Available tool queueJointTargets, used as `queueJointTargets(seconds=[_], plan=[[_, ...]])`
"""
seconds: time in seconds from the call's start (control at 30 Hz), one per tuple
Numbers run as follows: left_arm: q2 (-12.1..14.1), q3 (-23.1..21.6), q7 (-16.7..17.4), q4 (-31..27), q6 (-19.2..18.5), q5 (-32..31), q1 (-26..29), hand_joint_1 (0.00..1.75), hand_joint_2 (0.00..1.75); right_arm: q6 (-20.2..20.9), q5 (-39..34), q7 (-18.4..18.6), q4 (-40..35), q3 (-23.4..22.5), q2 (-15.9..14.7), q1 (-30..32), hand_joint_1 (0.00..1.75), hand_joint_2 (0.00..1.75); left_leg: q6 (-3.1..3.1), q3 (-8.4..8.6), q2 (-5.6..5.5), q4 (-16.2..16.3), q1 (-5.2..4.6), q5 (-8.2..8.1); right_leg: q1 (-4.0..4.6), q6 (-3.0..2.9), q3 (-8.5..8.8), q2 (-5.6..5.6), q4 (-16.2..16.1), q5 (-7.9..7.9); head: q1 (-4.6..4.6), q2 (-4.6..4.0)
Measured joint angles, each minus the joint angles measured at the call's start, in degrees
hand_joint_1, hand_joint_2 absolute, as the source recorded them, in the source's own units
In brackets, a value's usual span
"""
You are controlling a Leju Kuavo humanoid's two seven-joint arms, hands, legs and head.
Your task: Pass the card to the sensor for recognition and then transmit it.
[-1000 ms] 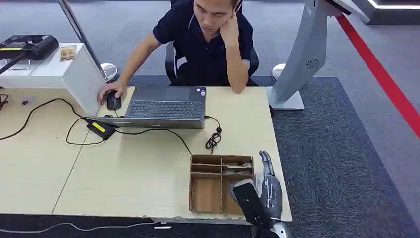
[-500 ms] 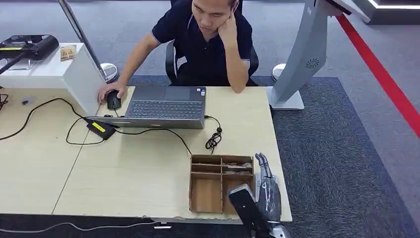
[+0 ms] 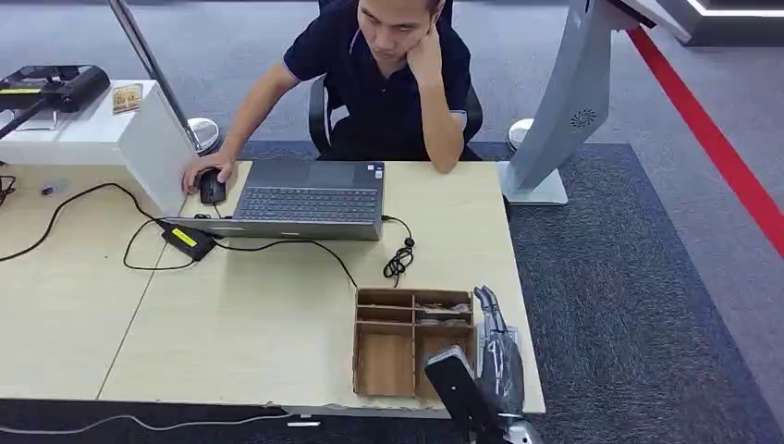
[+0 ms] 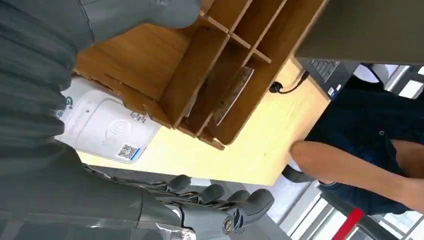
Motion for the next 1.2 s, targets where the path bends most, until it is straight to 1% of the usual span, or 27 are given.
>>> queueJointTargets(seconds=[0.3,0.57,0.73,0.97,1.2], plan=[[0.0,0.0,-0.1,0.0,0.3,-0.2,0.0,0.00,0.00,0.0,1.4,0.0,0.0,0.9,-0.2,-1.1,0.00,1.75,0.00,0.00,0.00,0.0,0.00,0.00,0.00,0.00,0.00,0.00,0.0,0.00,0.00,0.00],[0.0,0.0,-0.1,0.0,1.0,0.1,0.0,0.00,0.00,0.0,3.0,1.6,0.0,2.1,-0.3,-2.0,0.00,1.75,0.00,0.00,0.00,0.0,0.00,0.00,0.00,0.00,0.00,0.00,0.0,0.00,-0.02,0.00],[0.0,0.2,0.1,0.0,1.3,1.1,0.0,0.00,0.00,0.0,3.2,1.6,0.1,2.8,-0.3,-2.4,0.00,1.75,0.00,0.00,0.00,0.0,0.00,0.00,0.00,0.00,0.00,0.00,0.0,0.00,0.00,0.00],[0.0,1.2,0.9,0.0,1.3,1.7,0.0,0.00,0.00,0.0,2.9,-0.2,0.8,3.7,-0.2,-3.0,0.00,1.75,0.00,0.00,0.00,0.0,0.00,0.00,0.00,0.00,0.00,0.00,0.0,0.00,-0.02,0.00],[0.0,1.4,1.0,0.0,1.3,2.2,0.0,0.00,0.00,0.0,3.1,-0.5,1.7,4.5,-0.1,-3.5,0.00,1.75,0.00,0.00,0.00,0.0,0.00,0.00,0.00,0.00,0.00,0.00,0.0,0.00,0.00,0.00]])
